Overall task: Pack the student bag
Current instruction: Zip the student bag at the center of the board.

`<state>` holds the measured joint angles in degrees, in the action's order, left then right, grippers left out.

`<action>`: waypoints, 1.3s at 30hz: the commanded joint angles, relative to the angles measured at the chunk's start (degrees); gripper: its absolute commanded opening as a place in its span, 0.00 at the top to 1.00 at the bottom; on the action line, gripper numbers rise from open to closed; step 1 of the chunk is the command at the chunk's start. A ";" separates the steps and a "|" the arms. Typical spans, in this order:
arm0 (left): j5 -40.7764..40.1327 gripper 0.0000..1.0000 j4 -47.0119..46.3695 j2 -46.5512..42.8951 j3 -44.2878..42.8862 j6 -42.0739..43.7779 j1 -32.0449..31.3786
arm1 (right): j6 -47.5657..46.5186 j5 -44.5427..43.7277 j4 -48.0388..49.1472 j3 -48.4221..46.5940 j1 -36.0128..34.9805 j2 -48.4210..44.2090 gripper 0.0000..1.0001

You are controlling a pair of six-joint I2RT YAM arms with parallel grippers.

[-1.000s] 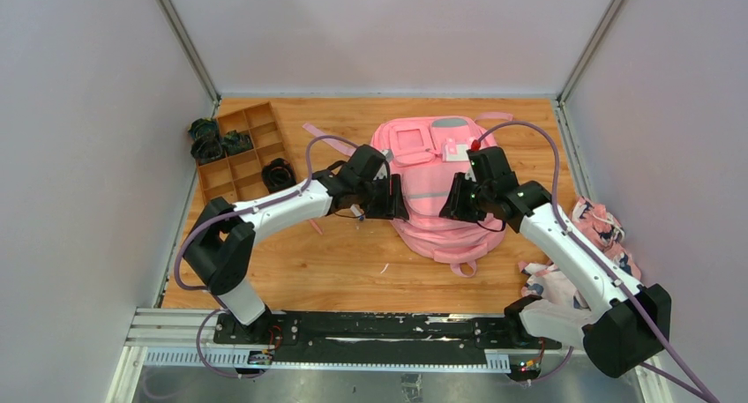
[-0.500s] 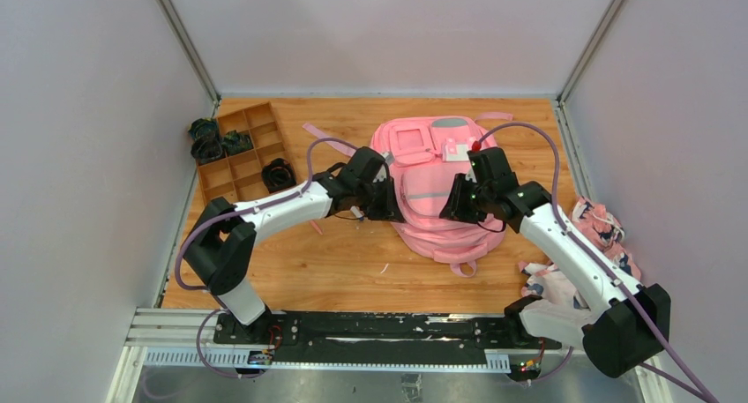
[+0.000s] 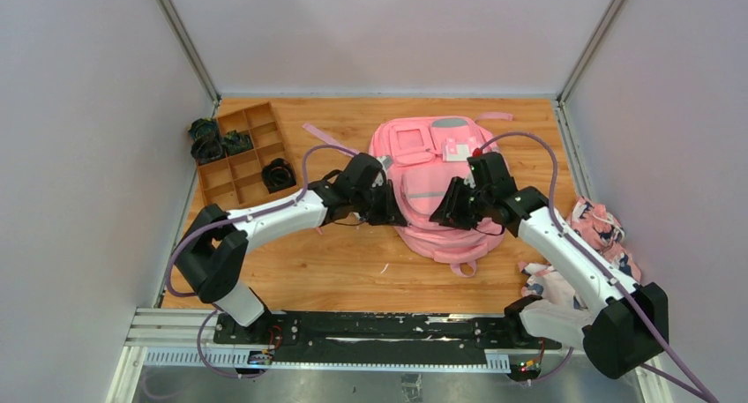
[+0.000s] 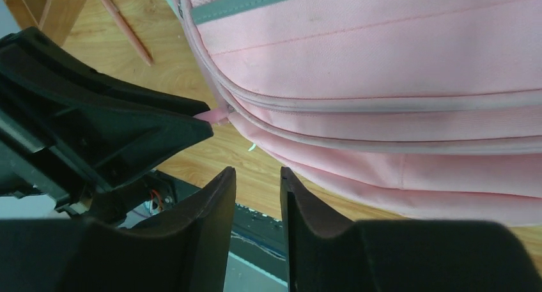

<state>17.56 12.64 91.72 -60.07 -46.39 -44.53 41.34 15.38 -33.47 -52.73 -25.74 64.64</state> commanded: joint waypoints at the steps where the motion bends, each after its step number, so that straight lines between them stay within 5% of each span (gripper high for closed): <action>1: 3.03 1.00 -8.93 -5.39 5.02 -6.49 -2.39 | 14.99 8.39 8.61 6.41 0.82 -2.10 0.63; 8: 0.30 0.99 -13.79 -4.39 6.51 -8.66 -9.59 | 21.77 6.53 13.02 11.74 0.77 -3.65 0.62; 9: 0.96 0.93 -13.94 -3.72 5.73 -7.74 -10.10 | 21.41 6.51 12.80 11.85 0.80 -3.54 0.62; 12: 1.25 0.54 -13.48 -4.39 5.23 -6.36 -10.06 | 19.28 6.28 11.08 12.18 0.78 -3.08 0.62; 14: -0.88 0.42 -10.61 -6.59 5.24 -4.47 -9.62 | 17.17 6.51 10.59 12.75 0.71 -2.76 0.63; 20: -3.29 0.43 -6.81 -12.53 8.89 -4.31 -4.80 | 12.44 7.19 9.63 13.43 -0.35 -1.08 0.64; 30: -2.00 0.44 -10.13 -12.81 12.88 -7.68 -3.28 | -1.50 -4.30 -0.94 8.72 -2.29 -1.73 0.62; 39: -1.09 0.41 -11.93 -8.49 10.94 -9.30 -3.37 | -8.63 1.84 3.78 8.62 -5.28 -0.07 0.61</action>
<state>15.38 3.36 81.58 -47.44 -54.57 -47.77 37.67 16.82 -30.55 -42.59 -27.92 64.38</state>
